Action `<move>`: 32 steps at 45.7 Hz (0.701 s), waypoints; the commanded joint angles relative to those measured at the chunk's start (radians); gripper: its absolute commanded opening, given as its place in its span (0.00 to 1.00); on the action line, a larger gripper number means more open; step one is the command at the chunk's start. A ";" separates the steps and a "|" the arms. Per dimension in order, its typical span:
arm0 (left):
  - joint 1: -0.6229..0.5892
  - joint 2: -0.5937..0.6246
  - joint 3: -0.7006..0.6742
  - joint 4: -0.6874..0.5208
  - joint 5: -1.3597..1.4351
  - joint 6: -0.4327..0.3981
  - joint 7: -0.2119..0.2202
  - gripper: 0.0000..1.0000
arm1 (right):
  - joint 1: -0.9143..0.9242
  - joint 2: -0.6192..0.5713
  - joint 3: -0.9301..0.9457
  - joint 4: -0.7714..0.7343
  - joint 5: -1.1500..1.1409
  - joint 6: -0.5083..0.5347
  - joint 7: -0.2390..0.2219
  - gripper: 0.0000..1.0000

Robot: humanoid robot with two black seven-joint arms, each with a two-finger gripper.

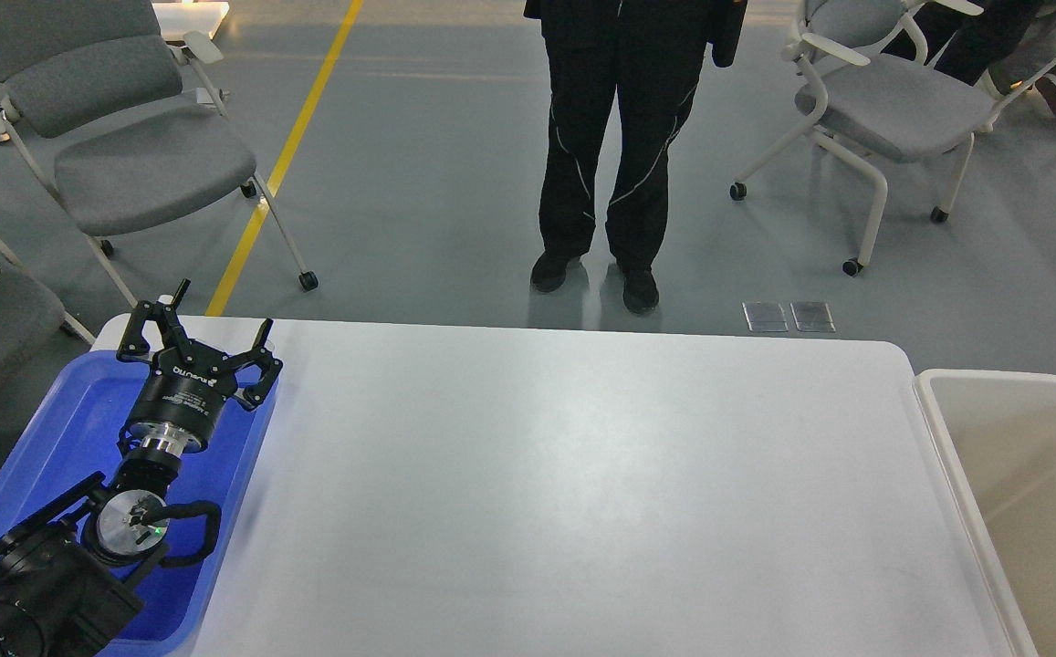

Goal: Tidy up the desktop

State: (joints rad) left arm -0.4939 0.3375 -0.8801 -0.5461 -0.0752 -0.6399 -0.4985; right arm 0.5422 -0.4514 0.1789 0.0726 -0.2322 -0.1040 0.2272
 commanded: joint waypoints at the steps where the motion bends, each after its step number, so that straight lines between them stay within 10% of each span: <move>1: 0.000 0.000 0.000 0.000 0.000 0.000 0.000 1.00 | 0.013 -0.007 0.054 0.001 0.002 0.014 0.003 0.99; 17: 0.000 0.000 0.000 0.000 0.000 0.000 0.000 1.00 | 0.045 -0.092 0.352 0.021 0.203 0.222 0.014 1.00; 32: 0.000 0.000 0.000 0.000 0.000 0.000 0.000 1.00 | -0.102 -0.207 0.666 0.473 0.192 0.265 0.187 1.00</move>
State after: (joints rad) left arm -0.4940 0.3375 -0.8806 -0.5461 -0.0751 -0.6399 -0.4985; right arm 0.5437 -0.5762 0.6284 0.2376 -0.0556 0.1199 0.3312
